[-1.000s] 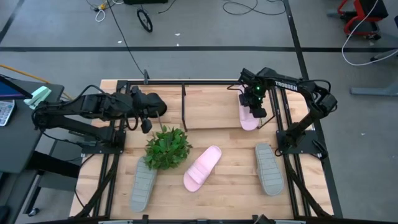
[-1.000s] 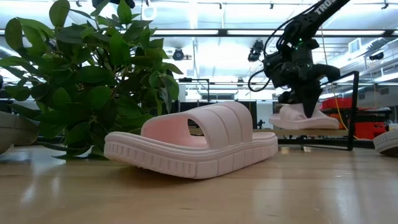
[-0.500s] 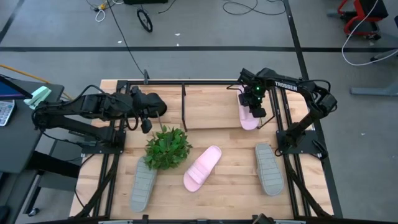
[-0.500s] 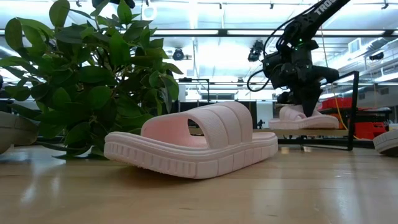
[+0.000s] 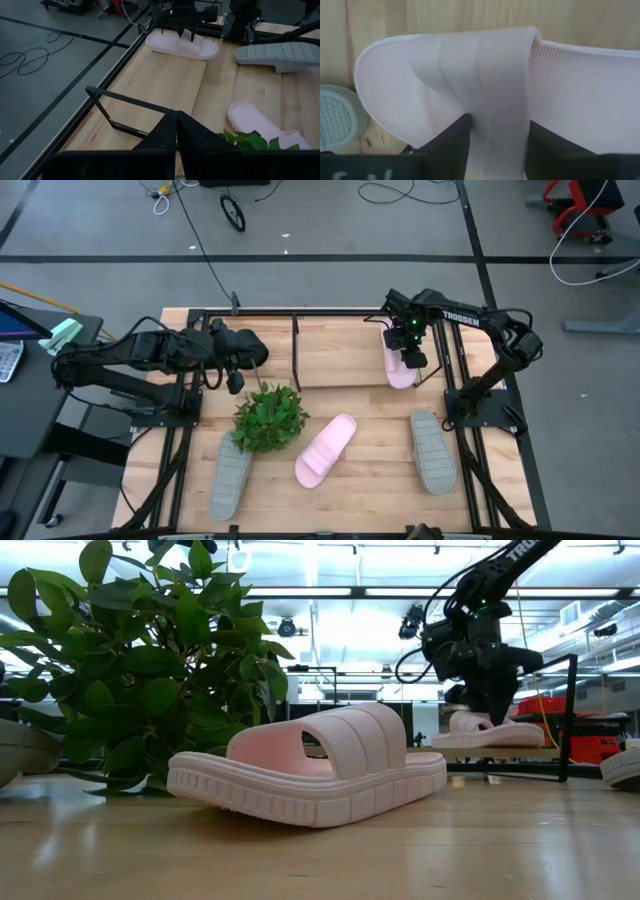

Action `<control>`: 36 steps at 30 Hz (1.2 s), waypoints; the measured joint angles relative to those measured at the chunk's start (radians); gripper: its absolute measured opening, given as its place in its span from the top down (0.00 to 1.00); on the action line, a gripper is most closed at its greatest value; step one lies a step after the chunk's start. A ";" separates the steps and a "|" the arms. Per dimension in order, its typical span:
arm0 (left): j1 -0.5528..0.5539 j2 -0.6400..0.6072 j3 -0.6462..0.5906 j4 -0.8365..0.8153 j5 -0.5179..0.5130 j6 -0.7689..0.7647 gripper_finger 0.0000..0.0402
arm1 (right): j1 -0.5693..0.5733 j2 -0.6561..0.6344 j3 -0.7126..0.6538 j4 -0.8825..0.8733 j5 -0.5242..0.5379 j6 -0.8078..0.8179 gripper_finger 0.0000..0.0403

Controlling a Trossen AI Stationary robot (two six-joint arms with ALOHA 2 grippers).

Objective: Pick and place slides into the shelf
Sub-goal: Put the right pink slide on the shelf, then put the pink slide on the shelf

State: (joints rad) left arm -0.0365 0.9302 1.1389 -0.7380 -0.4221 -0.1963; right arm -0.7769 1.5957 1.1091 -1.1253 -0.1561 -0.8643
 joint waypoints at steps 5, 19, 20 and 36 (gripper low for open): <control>0.000 0.000 0.000 0.000 0.000 0.000 0.97 | -0.001 -0.016 0.030 -0.008 0.007 0.032 0.53; 0.000 0.000 0.000 0.000 0.001 0.001 0.96 | 0.002 -0.025 0.036 -0.056 0.054 0.086 0.38; 0.000 0.000 0.000 0.000 0.009 0.001 0.97 | 0.002 -0.025 0.036 -0.056 0.057 0.087 0.37; 0.000 0.000 0.000 0.000 0.027 0.001 0.97 | 0.000 -0.026 0.148 -0.077 0.103 0.077 0.32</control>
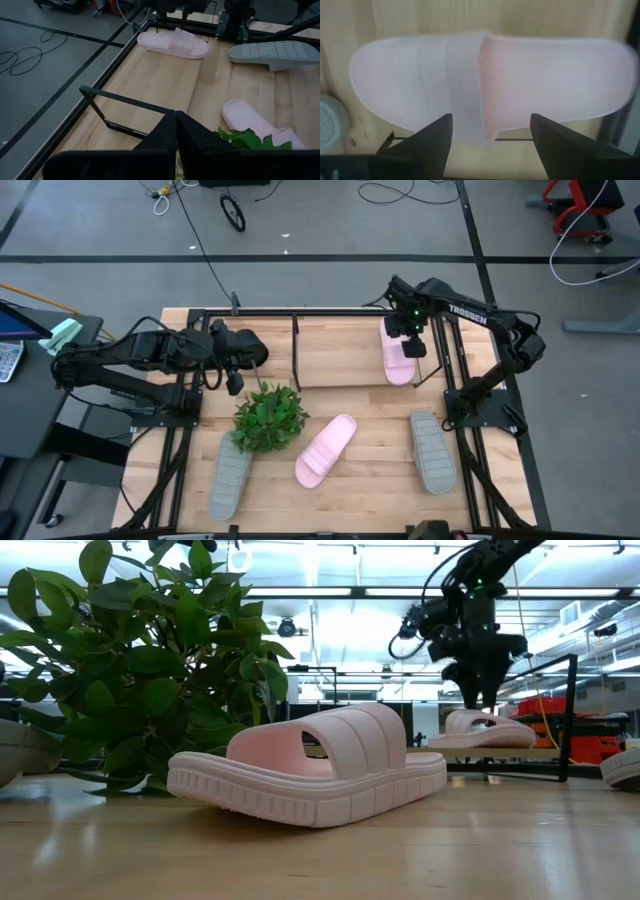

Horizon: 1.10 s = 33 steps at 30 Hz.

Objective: Pick and place slides into the shelf
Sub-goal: Put the pink slide on the shelf

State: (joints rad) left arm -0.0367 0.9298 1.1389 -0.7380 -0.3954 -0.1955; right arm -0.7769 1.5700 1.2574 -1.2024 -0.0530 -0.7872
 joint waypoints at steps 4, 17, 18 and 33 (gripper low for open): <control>0.000 0.000 0.000 0.000 0.000 0.000 0.97 | 0.010 0.000 0.076 -0.062 -0.006 0.015 0.32; 0.000 0.000 0.000 0.000 0.010 0.022 0.96 | 0.283 -0.001 0.192 -0.092 -0.187 0.354 0.34; 0.000 0.000 0.000 0.000 0.018 0.025 0.96 | 0.320 -0.001 0.192 -0.075 -0.195 0.418 0.34; 0.000 0.000 0.000 0.001 0.183 0.051 0.95 | 0.758 -0.001 0.192 0.092 -0.106 1.046 0.39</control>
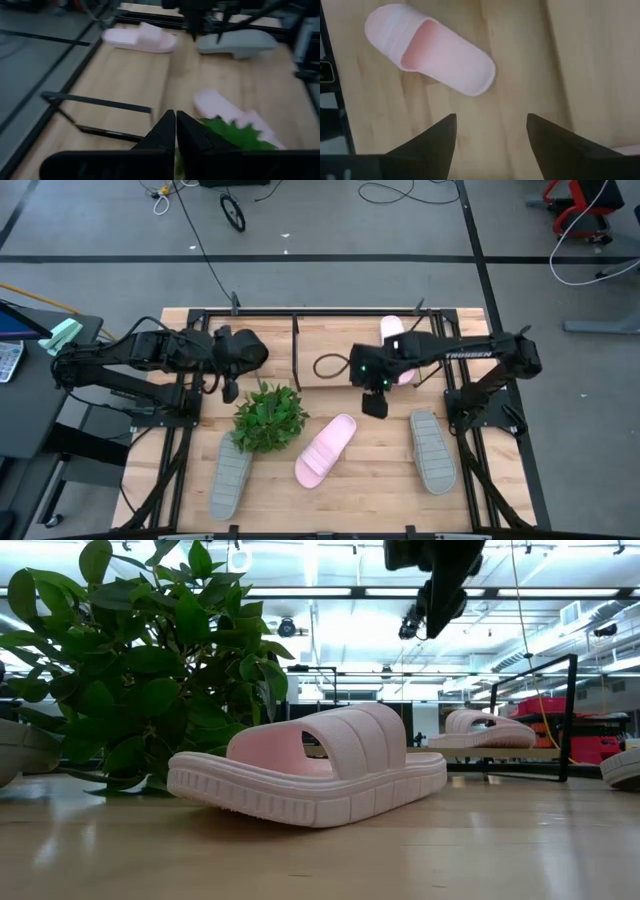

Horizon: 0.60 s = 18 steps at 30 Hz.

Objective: Pick and place slides into the shelf
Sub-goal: Put the pink slide on the shelf

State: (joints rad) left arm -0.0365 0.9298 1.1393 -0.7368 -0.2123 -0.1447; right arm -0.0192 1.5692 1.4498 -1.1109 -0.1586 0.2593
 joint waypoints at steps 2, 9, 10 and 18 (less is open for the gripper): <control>0.000 0.000 0.000 0.000 0.050 0.002 0.96 | 0.037 0.000 0.000 0.005 0.019 0.057 0.39; -0.042 0.000 0.000 0.000 0.112 0.007 0.95 | 0.168 0.000 0.000 0.047 0.137 0.225 0.39; -0.056 0.000 0.000 0.000 0.113 0.005 0.95 | 0.186 0.000 0.000 0.055 0.166 0.247 0.39; -0.165 0.000 0.000 0.062 0.114 -0.076 0.96 | 0.297 0.000 -0.007 0.143 0.331 0.417 0.40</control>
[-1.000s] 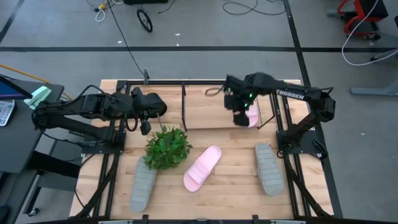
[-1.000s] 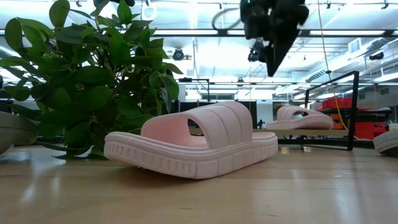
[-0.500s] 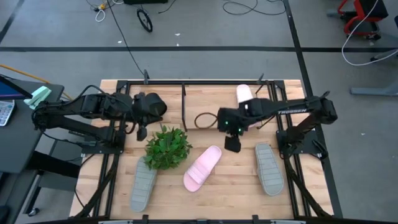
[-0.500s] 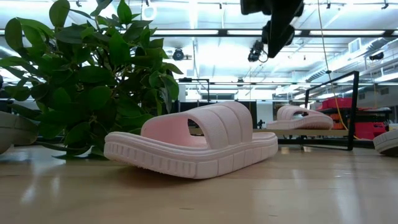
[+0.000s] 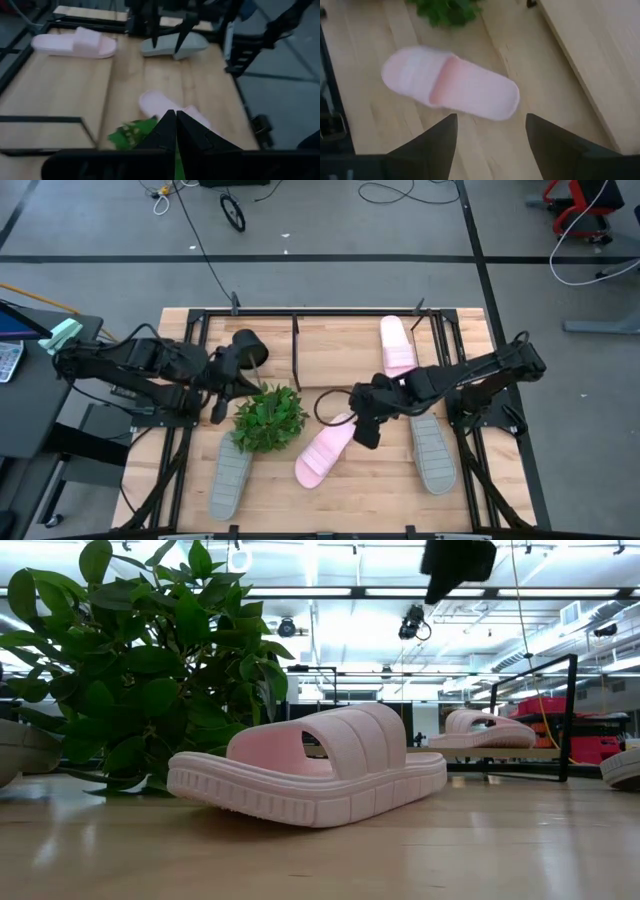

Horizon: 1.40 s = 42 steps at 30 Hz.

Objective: Pick and place slides into the shelf
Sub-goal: Put the pink slide on the shelf

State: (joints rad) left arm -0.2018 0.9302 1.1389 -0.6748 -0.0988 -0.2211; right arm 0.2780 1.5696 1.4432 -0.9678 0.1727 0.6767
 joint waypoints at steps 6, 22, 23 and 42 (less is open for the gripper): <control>-0.055 0.015 0.000 0.057 -0.001 -0.057 0.95 | 0.059 0.001 -0.131 0.264 0.049 0.145 0.40; -0.143 0.096 0.000 0.077 -0.001 -0.153 0.97 | 0.057 0.009 -0.512 0.870 -0.068 0.353 0.40; -0.147 0.102 0.000 0.079 0.000 -0.153 0.97 | 0.053 0.009 -0.515 0.876 -0.070 0.357 0.40; -0.148 0.110 0.000 0.079 -0.001 -0.097 0.97 | -0.061 0.222 -0.402 0.972 -0.318 0.320 0.40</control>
State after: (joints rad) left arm -0.3497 1.0405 1.1389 -0.5961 -0.0994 -0.3180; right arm 0.2169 1.7919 1.0411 0.0040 -0.1449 0.9966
